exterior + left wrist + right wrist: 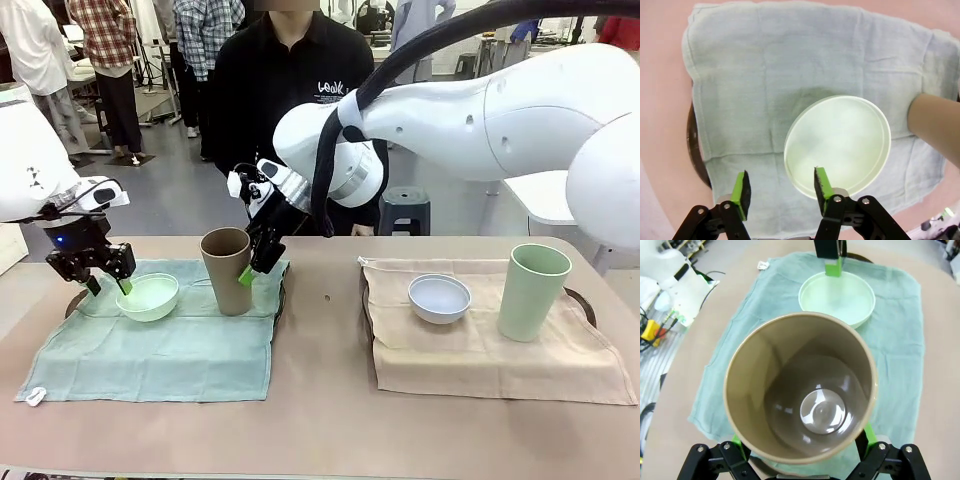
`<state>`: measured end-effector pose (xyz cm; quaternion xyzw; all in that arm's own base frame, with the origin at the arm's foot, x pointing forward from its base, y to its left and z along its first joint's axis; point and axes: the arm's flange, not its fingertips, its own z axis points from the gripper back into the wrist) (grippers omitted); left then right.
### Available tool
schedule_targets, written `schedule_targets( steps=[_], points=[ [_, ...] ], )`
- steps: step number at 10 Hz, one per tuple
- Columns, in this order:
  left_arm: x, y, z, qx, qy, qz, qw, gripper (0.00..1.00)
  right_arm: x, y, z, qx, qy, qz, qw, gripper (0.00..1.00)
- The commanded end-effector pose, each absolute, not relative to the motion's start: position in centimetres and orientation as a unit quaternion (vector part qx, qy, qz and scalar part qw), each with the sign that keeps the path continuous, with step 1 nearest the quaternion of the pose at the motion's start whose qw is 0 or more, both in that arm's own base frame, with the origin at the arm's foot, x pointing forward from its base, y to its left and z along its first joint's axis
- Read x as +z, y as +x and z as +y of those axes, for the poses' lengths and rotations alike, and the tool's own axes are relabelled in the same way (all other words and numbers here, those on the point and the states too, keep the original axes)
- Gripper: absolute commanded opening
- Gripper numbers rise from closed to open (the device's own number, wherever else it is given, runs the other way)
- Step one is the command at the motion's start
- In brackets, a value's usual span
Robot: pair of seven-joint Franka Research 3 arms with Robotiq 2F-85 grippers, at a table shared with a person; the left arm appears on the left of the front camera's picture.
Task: Set up a tray with a mat and arrange the tableware.
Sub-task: Place the Picnic Bowl and Reusable plastic cup back onto the Handle tray in front of the human's position.
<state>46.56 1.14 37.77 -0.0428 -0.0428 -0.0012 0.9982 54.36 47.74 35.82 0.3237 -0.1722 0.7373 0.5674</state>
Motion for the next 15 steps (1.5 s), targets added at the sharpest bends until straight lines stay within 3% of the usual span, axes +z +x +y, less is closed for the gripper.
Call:
schedule_targets(
  steps=[1,3,5,9,11,14,15],
  points=[
    [39.5,45.5,1.9,-0.002,-0.052,-0.043,0.998,0.86,37.0,52.8,45.9,0.719,0.321,-0.143,0.6,1.0],
    [41.5,44.6,2.6,-0.01,-0.066,-0.061,0.996,0.99,39.0,52.6,44.2,0.676,0.298,-0.142,0.659,1.0],
    [43.5,43.5,2.9,-0.029,-0.082,-0.074,0.994,0.98,40.5,52.3,43.1,0.613,0.273,-0.129,0.73,1.0],
    [50.5,41.2,1.1,-0.098,-0.089,-0.09,0.987,0.98,48.6,47.2,40.4,0.423,0.237,0.038,0.874,1.0],
    [55.6,40.1,-1.2,-0.103,-0.033,-0.098,0.989,0.98,53.7,42.2,39.3,0.374,0.193,0.115,0.9,1.0],
    [59.9,38.8,-4.6,-0.031,0.019,-0.018,0.999,0.98,58.9,37.3,39.5,0.33,0.058,0.103,0.937,1.0],
    [58.4,38.9,-2.9,-0.099,-0.015,-0.09,0.991,0.98,57.0,38.3,38.7,0.342,0.156,0.121,0.919,1.0]
  ],
)
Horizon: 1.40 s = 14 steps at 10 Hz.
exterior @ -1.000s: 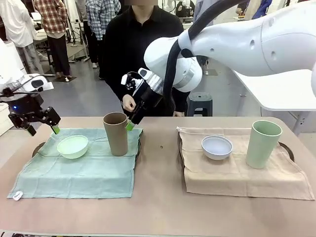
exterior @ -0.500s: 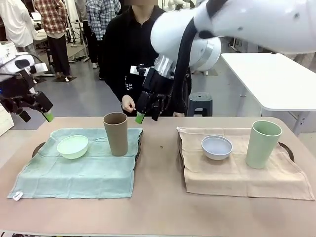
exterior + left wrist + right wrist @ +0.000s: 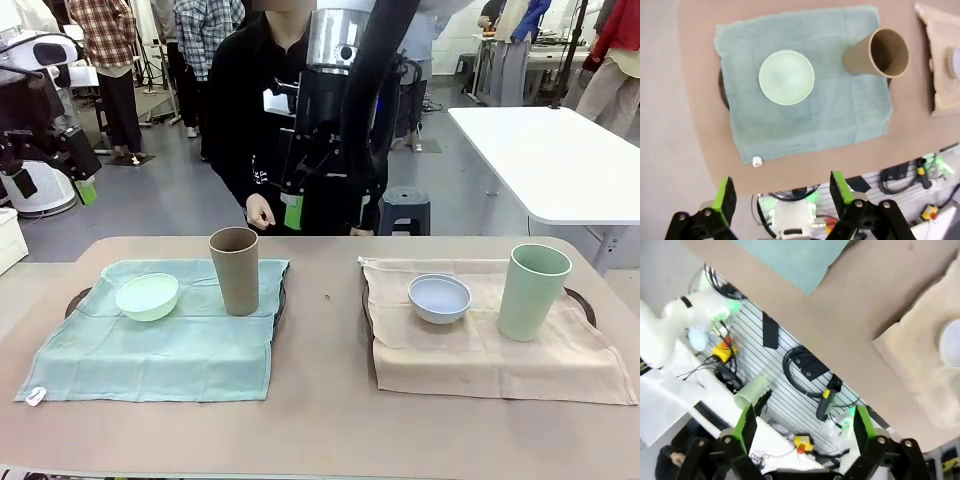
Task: Set up a tray with a mat and arrange the tableware.
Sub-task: Place the Picnic Bowl and Reusable plastic cup back onto the Handle tray in front of the human's position.
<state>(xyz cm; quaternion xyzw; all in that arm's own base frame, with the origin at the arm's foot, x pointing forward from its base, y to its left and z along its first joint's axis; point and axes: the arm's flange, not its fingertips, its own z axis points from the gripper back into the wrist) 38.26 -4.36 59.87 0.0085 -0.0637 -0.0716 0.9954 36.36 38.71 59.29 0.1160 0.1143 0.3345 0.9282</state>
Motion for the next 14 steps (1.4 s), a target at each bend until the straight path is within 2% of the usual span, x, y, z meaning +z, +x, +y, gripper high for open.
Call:
schedule_targets(
  steps=[1,9,10,11,12,14],
  points=[
    [58.4,38.9,-2.9,-0.099,-0.015,-0.09,0.991,0.98,57.0,38.3,38.7,0.342,0.156,0.121,0.919,1.0],
    [58.4,38.9,-2.9,-0.099,-0.015,-0.09,0.991,0.98,57.0,38.6,39.0,0.337,0.143,0.124,0.922,1.0],
    [58.6,39.0,-2.9,-0.092,-0.003,-0.083,0.992,0.98,58.2,39.5,36.7,0.186,0.023,0.014,0.982,1.0],
    [59.4,39.1,-4.5,-0.046,-0.014,-0.064,0.997,0.98,59.2,39.3,32.9,0.104,-0.011,-0.038,0.994,1.0],
    [59.9,38.8,-5.2,-0.025,-0.035,-0.043,0.998,0.98,59.8,38.0,28.2,0.05,-0.016,-0.044,0.998,1.0],
    [60.4,38.3,-4.2,0.012,-0.079,-0.042,0.996,0.98,61.3,34.0,18.3,-0.018,-0.017,-0.056,0.998,1.0]
  ],
)
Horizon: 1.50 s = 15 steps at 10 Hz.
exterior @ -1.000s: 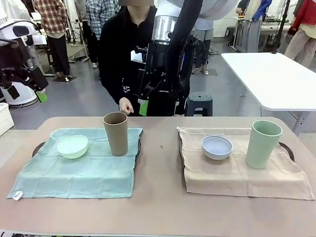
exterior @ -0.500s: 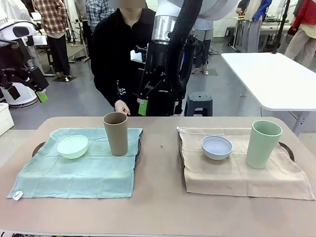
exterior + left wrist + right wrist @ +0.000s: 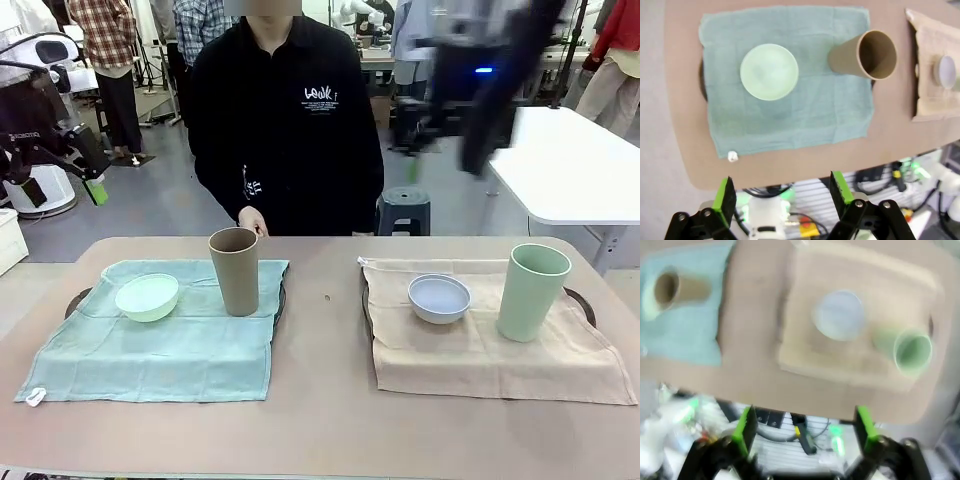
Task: Set up a tray with a mat and arrange the tableware.
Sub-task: Place the Picnic Bowl and Reusable plastic cup back onto the Handle tray in front of the human's position.
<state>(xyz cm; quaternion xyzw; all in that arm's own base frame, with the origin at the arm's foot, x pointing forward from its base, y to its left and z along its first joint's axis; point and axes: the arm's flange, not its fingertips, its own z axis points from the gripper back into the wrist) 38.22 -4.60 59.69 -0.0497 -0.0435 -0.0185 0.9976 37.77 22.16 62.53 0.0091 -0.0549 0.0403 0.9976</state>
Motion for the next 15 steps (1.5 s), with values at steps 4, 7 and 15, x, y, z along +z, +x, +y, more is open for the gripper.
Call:
schedule_targets(
  steps=[4,7,15],
  points=[
    [59.7,38.3,-4.6,-0.023,-0.046,-0.043,0.998,0.98,62.6,37.0,22.9,0.06,0.011,-0.057,0.996,1.0],
    [62.6,39.7,4.2,0.047,-0.367,-0.016,0.929,0.98,59.8,37.1,5.3,-0.097,0.27,-0.087,0.954,1.0],
    [57.6,41.4,17.8,0.221,-0.577,-0.001,0.786,0.98,57.6,35.1,-13.5,-0.212,0.608,-0.002,0.765,1.0]
  ],
)
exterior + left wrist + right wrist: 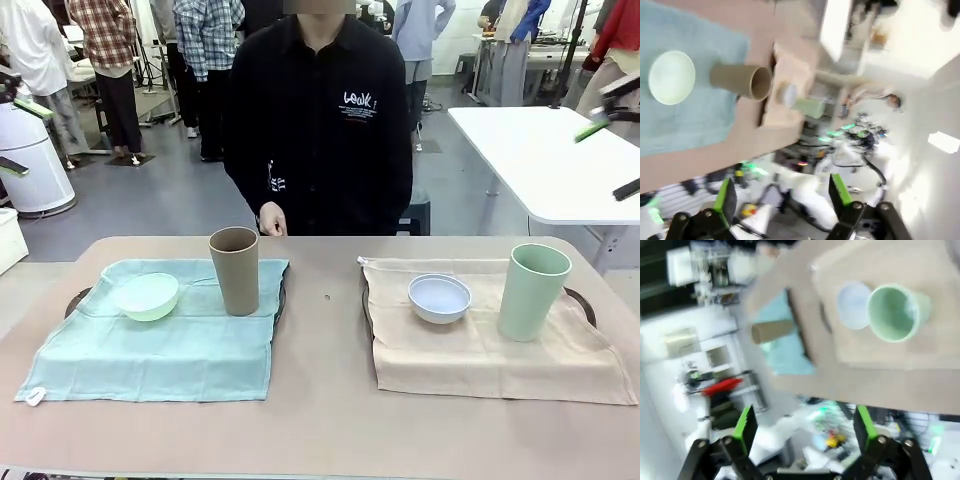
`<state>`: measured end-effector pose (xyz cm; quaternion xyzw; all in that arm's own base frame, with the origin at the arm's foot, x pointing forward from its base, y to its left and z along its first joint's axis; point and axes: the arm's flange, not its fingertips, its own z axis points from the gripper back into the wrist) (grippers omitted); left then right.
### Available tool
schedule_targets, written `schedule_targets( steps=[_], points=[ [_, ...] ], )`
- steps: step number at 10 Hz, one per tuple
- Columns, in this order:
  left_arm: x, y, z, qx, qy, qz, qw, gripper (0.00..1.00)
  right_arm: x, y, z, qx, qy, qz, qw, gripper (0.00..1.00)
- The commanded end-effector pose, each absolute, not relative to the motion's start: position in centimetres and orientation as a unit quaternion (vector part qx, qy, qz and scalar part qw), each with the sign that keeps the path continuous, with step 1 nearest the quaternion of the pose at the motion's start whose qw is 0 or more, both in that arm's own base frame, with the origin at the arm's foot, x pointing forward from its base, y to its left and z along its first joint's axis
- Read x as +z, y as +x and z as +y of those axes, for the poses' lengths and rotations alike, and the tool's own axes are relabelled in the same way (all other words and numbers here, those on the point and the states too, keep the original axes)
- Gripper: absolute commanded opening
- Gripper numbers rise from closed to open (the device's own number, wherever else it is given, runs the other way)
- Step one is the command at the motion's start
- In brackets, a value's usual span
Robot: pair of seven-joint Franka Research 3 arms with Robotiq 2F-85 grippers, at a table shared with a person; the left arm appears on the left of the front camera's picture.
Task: Set up a tray with a mat and arrange the tableware.
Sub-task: Place the Picnic Bowl and Reusable plastic cup back onto the Handle tray in front of the human's position.
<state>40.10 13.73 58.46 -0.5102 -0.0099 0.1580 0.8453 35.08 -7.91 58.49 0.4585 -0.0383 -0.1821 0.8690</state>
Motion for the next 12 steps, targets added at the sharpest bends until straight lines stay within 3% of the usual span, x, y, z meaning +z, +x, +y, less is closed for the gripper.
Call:
schedule_targets(
  steps=[1,3,4,5,12],
  points=[
    [55.8,41.2,21.9,0.264,-0.618,-0.001,0.74,0.98,56.0,33.7,-18.3,-0.225,0.657,-0.017,0.719,1.0],
    [53.5,40.0,28.4,0.32,-0.662,-0.003,0.678,0.98,53.4,31.1,-23.0,-0.243,0.688,-0.044,0.683,1.0],
    [54.2,39.6,29.5,0.312,-0.67,-0.012,0.673,0.98,52.7,31.1,-22.6,-0.24,0.67,-0.028,0.702,1.0],
    [52.1,38.6,27.6,0.306,-0.632,0.001,0.712,0.98,54.0,29.3,-23.1,-0.248,0.647,-0.051,0.719,1.0],
    [52.1,38.6,27.6,0.306,-0.632,0.001,0.712,0.98,54.0,29.3,-23.1,-0.248,0.647,-0.051,0.719,1.0]
  ],
)
